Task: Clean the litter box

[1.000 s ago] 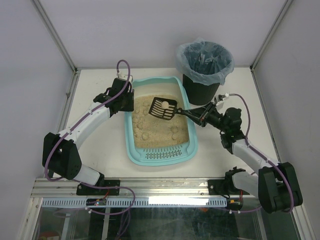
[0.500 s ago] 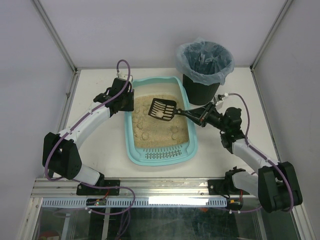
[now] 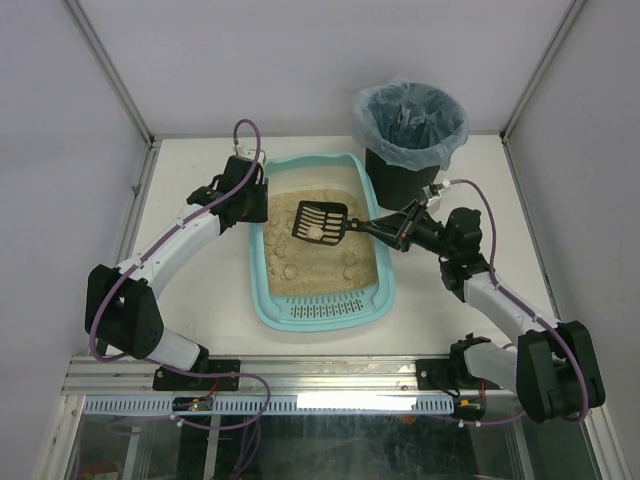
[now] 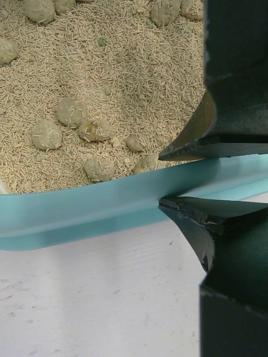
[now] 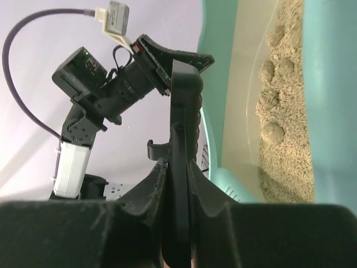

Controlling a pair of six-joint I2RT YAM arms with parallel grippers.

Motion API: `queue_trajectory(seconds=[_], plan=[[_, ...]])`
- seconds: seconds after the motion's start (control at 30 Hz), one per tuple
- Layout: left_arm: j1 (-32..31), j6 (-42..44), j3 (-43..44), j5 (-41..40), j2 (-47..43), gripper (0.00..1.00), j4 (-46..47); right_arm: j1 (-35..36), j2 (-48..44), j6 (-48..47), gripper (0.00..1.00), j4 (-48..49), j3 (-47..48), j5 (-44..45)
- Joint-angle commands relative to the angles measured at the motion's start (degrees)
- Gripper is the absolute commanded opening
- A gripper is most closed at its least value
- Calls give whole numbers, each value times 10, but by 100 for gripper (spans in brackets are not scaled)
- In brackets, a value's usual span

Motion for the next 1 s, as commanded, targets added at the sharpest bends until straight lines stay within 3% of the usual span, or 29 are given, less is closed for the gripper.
queue_trajectory(seconds=[0.0,0.33,0.67,0.97], plan=[[7,18,1,18,18,27,19,-30,-33,-21,0,-30,38,-10],[7,19,0,8,9,28,20,-61,-44,-86,0,-194,217,38],[7,19,-1,8,4,28,20,-176,10,-134,0,-285,389,107],[7,19,0,10,2,31,20,-210,74,-287,0,-373,497,225]])
